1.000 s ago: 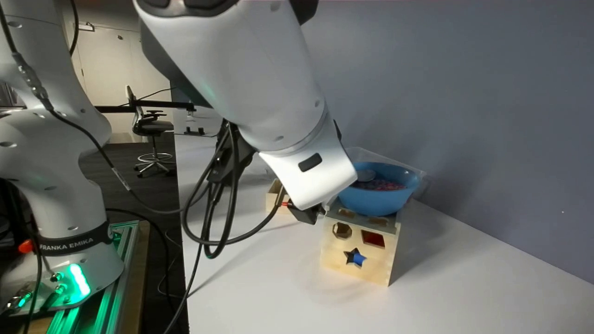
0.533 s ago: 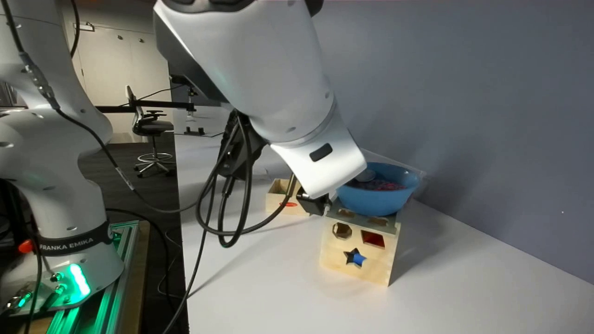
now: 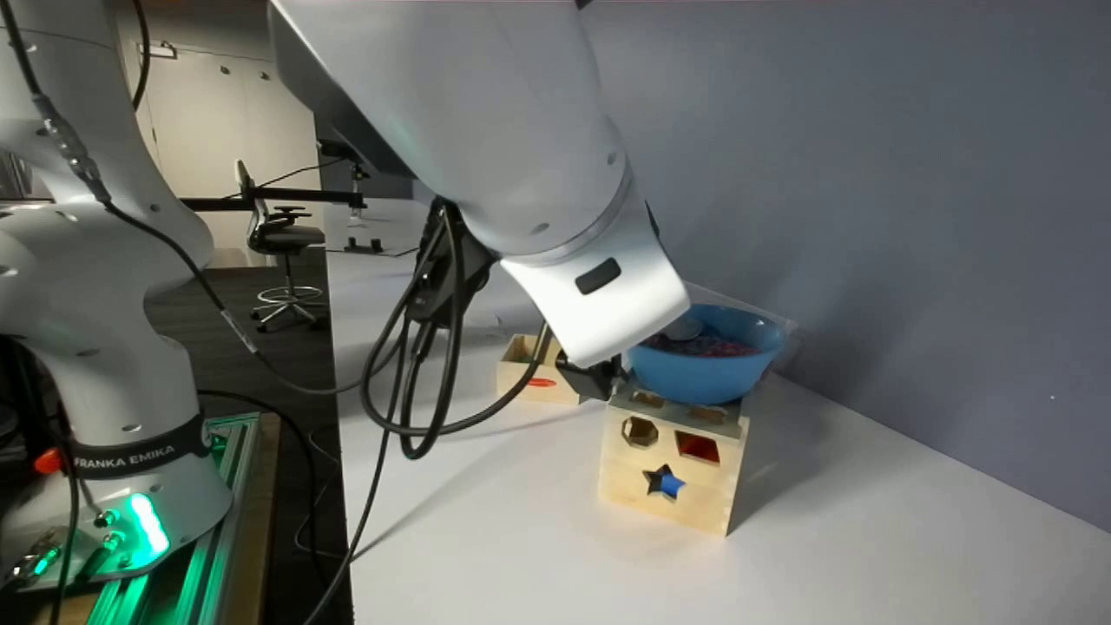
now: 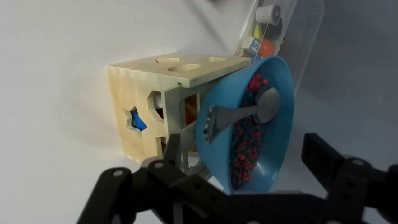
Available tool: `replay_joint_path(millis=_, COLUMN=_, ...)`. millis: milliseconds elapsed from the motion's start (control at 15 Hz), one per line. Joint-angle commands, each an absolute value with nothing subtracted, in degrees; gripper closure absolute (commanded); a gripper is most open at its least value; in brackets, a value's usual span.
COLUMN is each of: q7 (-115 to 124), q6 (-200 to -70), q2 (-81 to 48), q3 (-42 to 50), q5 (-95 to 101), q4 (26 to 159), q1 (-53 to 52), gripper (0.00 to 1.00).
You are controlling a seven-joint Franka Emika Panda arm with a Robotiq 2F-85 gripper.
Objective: Put half a spoon of the blue bowl's contents into the small crate
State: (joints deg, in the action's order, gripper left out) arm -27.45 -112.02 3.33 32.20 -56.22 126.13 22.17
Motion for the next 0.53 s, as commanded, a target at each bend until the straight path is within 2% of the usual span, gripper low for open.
replay_joint_path(millis=0, q7=-26.0, q6=-109.5, q2=4.7, q3=30.9, q5=-56.1, q4=126.9, q1=23.7, gripper=0.0)
replay_joint_path(millis=333, q7=-25.4, q6=-107.4, q2=5.4, q3=30.0, q5=-55.4, q4=127.4, q1=23.8, gripper=0.0)
replay_joint_path(millis=400, q7=-25.4, q6=-107.6, q2=5.4, q3=29.8, q5=-55.5, q4=127.6, q1=23.8, gripper=0.08)
replay_joint_path(millis=467, q7=-25.4, q6=-107.6, q2=5.3, q3=29.7, q5=-55.6, q4=127.6, q1=23.9, gripper=0.26)
